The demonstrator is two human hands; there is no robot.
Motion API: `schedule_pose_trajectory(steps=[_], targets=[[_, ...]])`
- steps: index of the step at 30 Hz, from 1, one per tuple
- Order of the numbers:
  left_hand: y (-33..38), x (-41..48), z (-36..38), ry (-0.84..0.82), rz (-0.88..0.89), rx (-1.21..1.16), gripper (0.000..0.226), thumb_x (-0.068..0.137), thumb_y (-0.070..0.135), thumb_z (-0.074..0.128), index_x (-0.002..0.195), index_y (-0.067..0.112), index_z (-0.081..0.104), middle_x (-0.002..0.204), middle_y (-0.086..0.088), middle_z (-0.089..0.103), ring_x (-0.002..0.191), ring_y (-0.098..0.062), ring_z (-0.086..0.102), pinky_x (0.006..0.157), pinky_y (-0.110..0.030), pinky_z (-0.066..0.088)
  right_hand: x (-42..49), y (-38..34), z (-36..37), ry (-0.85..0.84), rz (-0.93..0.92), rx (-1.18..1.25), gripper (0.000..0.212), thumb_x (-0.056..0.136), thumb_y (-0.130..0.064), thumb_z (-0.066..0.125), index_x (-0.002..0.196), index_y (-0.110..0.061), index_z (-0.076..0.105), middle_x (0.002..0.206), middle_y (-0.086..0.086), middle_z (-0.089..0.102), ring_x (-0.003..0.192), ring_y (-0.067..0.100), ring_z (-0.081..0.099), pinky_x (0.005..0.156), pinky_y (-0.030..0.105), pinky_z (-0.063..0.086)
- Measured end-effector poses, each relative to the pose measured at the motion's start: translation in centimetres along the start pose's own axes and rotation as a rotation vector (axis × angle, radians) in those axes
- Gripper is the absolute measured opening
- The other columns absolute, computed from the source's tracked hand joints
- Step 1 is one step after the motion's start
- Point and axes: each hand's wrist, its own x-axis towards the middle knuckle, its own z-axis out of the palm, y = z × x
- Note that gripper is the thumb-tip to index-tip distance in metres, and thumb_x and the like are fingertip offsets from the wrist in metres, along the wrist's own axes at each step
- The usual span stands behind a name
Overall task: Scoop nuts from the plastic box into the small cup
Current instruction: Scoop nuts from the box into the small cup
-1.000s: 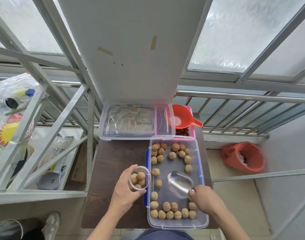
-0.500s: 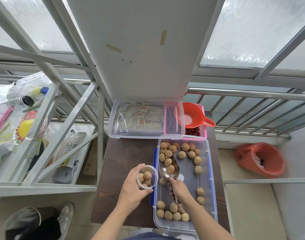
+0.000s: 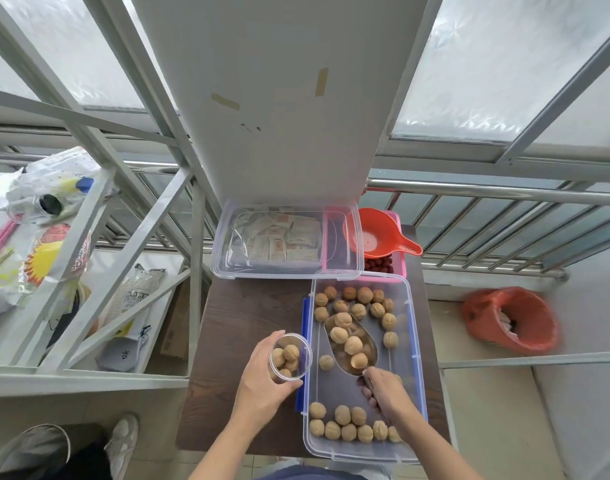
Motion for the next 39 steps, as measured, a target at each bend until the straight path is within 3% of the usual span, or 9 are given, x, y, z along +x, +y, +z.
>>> schedule_pose_trajectory(steps=[5, 11, 13, 16, 19, 23, 30, 34, 39], targets=[[-0.1, 0.3, -0.1, -0.014, 0.065, 0.008, 0.093, 0.072, 0.011, 0.096, 0.148, 0.039, 0.051, 0.143, 0.03, 0.052, 0.13, 0.023, 0.044, 0.104, 0.0, 0.035, -5.2, -1.5, -3.0, -0.036, -0.052, -0.136, 0.028, 0.095, -0.016, 0.044, 0.076, -0.006, 0.062, 0.054, 0.003, 0.045, 0.04, 0.013, 0.032, 0.042, 0.025, 0.022], [-0.2, 1.1, -0.2, -0.055, 0.184, 0.076, 0.089, 0.075, 0.016, 0.094, 0.15, 0.037, 0.051, 0.15, 0.021, 0.054, 0.142, 0.002, 0.049, 0.123, -0.035, 0.044, -10.7, -4.4, -3.7, -0.091, -0.166, -0.406, 0.032, 0.096, -0.024, 0.049, 0.069, -0.017, 0.066, 0.052, -0.004, 0.052, 0.041, 0.007, 0.043, 0.044, 0.022, 0.033], [0.0, 1.3, -0.2, -0.06, 0.208, 0.082, 0.087, 0.076, 0.024, 0.093, 0.15, 0.037, 0.051, 0.15, 0.019, 0.055, 0.143, -0.004, 0.051, 0.121, -0.043, 0.046, -11.6, -5.4, -2.8, -0.075, -0.214, -0.561, 0.037, 0.095, -0.033, 0.049, 0.073, -0.013, 0.07, 0.057, -0.003, 0.063, 0.054, 0.01, 0.055, 0.055, 0.026, 0.044], [0.2, 1.6, -0.3, -0.053, 0.233, 0.068, 0.085, 0.075, 0.026, 0.092, 0.149, 0.04, 0.052, 0.148, 0.019, 0.057, 0.141, -0.008, 0.054, 0.119, -0.046, 0.048, -12.5, -6.4, -1.1, 0.019, -0.296, -0.787, 0.047, 0.092, -0.046, 0.039, 0.084, -0.009, 0.066, 0.09, 0.011, 0.073, 0.087, 0.028, 0.065, 0.076, 0.04, 0.051], [0.1, 1.6, -0.4, -0.052, 0.234, 0.046, 0.086, 0.075, 0.021, 0.093, 0.148, 0.04, 0.051, 0.148, 0.018, 0.057, 0.14, -0.01, 0.056, 0.118, -0.047, 0.048, -13.1, -6.6, 0.2, 0.117, -0.356, -0.958, 0.039, 0.094, -0.049, 0.034, 0.074, -0.019, 0.048, 0.092, 0.01, 0.066, 0.087, 0.036, 0.058, 0.07, 0.041, 0.044], [-0.2, 1.7, -0.6, -0.062, 0.193, 0.009, 0.088, 0.072, 0.021, 0.095, 0.148, 0.038, 0.054, 0.149, 0.02, 0.056, 0.141, -0.005, 0.054, 0.12, -0.038, 0.046, -14.1, -6.9, 0.1, 0.233, -0.437, -1.09, 0.033, 0.099, -0.051, 0.033, 0.084, -0.023, 0.045, 0.085, 0.001, 0.053, 0.076, 0.029, 0.049, 0.068, 0.039, 0.04], [-0.6, 1.5, -0.7, -0.081, 0.154, 0.035, 0.093, 0.071, 0.011, 0.094, 0.149, 0.039, 0.052, 0.148, 0.027, 0.052, 0.139, 0.012, 0.046, 0.117, -0.009, 0.036, -12.4, -7.0, -3.6, 0.4, -0.385, -1.097, 0.037, 0.087, -0.054, 0.04, 0.069, -0.022, 0.047, 0.075, 0.0, 0.063, 0.071, 0.027, 0.061, 0.062, 0.036, 0.047], [-0.9, 1.3, -0.8, -0.095, 0.133, 0.056, 0.094, 0.072, 0.013, 0.094, 0.152, 0.035, 0.051, 0.149, 0.026, 0.052, 0.139, 0.014, 0.044, 0.11, 0.002, 0.031, -8.1, -6.2, -5.5, 0.301, -0.222, -1.329, 0.032, 0.084, -0.046, 0.052, 0.093, -0.022, 0.07, 0.099, 0.001, 0.075, 0.093, 0.029, 0.073, 0.066, 0.031, 0.044], [-1.0, 1.0, -0.9, -0.109, 0.124, 0.065, 0.093, 0.073, 0.012, 0.094, 0.152, 0.036, 0.05, 0.148, 0.027, 0.051, 0.138, 0.018, 0.042, 0.105, 0.005, 0.031, -4.9, -5.0, -5.4, 0.179, -0.216, -1.64, 0.033, 0.092, -0.035, 0.055, 0.116, -0.019, 0.069, 0.124, 0.004, 0.071, 0.11, 0.027, 0.071, 0.075, 0.032, 0.047]])
